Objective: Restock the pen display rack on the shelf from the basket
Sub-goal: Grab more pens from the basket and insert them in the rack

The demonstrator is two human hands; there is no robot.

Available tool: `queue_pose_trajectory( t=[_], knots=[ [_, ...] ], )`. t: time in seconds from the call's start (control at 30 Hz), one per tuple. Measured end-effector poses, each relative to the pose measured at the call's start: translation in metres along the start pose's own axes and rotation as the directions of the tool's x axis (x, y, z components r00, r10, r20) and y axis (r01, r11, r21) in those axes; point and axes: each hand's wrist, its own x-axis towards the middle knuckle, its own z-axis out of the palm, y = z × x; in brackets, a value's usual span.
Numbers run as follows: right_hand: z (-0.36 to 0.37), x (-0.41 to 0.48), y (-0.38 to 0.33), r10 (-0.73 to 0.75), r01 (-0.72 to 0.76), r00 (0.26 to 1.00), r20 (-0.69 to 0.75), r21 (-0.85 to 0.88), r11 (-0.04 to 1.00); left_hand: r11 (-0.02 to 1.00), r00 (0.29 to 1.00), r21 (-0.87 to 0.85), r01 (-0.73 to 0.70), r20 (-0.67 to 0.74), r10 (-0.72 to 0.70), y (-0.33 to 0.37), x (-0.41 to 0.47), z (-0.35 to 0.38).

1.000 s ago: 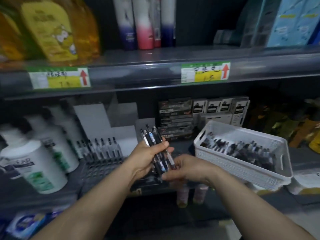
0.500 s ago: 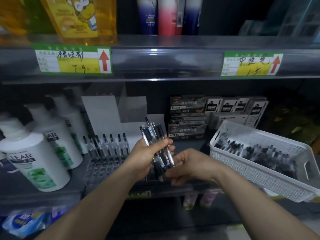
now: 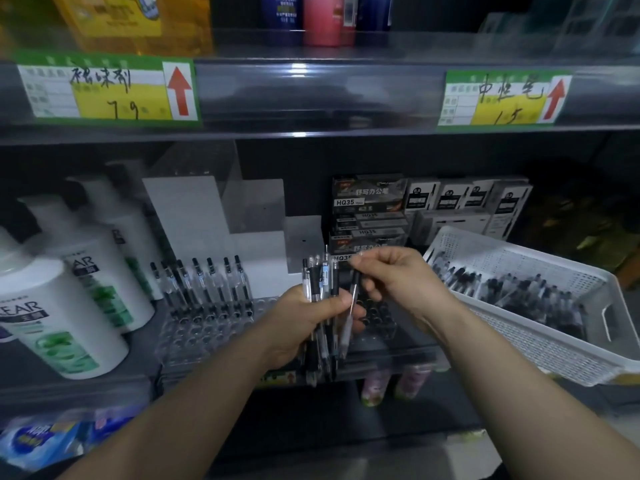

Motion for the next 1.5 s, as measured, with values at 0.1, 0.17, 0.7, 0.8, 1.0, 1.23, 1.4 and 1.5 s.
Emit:
queue_pose_trajectory(
  t=[0.1,0.17,0.7,0.8,1.0,1.23,1.4,1.5],
  knots=[
    [-0.009,0.000,-0.005,-0.120,0.136,0.973,-0.198,0.068,0.988,0.999,0.992,-0.003,0.043,-0.120,-0.043,0.002,0.003,-0.005],
    [-0.015,-0.002,-0.007,-0.204,0.246,0.928,-0.311,0.103,0.964,0.994,0.976,-0.060,0.087,-0.197,-0.097,0.003,0.006,-0.011],
    [0.009,-0.026,0.016,-0.314,0.353,0.936,0.161,-0.400,0.846,0.976,0.984,-0.216,0.009,-0.173,-0.048,0.011,0.016,-0.018],
    [0.001,-0.018,0.014,-0.334,0.332,0.940,0.067,-0.399,0.855,0.989,0.993,-0.135,0.068,-0.086,-0.080,0.012,0.013,-0.015],
    [-0.001,-0.008,0.015,-0.241,0.251,0.968,0.073,-0.266,0.931,0.997,0.995,0.010,0.079,0.067,-0.080,0.002,0.005,-0.002],
    [-0.005,-0.007,0.016,-0.082,0.093,0.989,0.124,-0.080,0.992,0.998,0.985,0.022,0.062,0.158,-0.065,-0.003,0.000,0.003],
    [-0.009,-0.004,0.010,-0.146,0.147,0.989,-0.030,0.024,0.989,0.993,0.980,0.037,0.114,0.159,-0.119,-0.006,0.002,0.002],
    [-0.017,-0.002,0.002,-0.181,0.202,0.972,-0.148,0.149,0.968,0.984,0.972,0.057,0.166,0.158,-0.173,-0.011,0.002,0.001]
  ],
)
